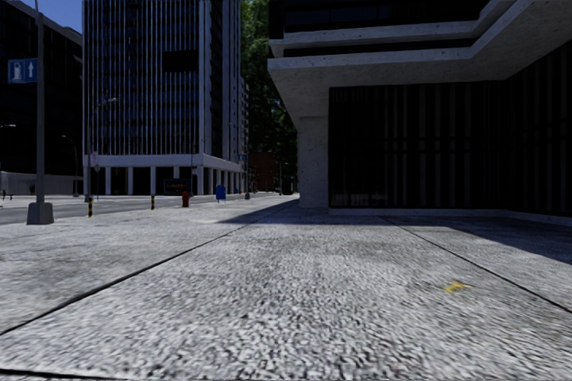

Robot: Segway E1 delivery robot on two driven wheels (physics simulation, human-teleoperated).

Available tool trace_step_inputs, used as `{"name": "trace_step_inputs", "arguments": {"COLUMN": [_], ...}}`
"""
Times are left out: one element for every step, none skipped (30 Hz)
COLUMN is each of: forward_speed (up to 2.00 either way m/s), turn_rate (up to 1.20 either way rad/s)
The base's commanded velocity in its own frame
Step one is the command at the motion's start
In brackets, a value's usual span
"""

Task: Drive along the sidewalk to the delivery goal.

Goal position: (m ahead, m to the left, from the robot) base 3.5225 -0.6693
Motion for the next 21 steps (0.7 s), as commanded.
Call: {"name": "trace_step_inputs", "arguments": {"forward_speed": [2.0, 2.0, 2.0, 2.0, 2.0, 2.0, 2.0, 2.0, 2.0, 2.0, 2.0, 2.0, 2.0, 2.0, 2.0, 2.0, 2.0, 2.0, 2.0, 2.0, 2.0], "turn_rate": [-0.32, -0.32, -0.32, -0.29, -0.25, -0.19, -0.19, -0.18, -0.17, -0.17, -0.19, -0.24, -0.24, -0.27, -0.28, -0.31, -0.35, -0.35, -0.38, -0.38, -0.38]}}
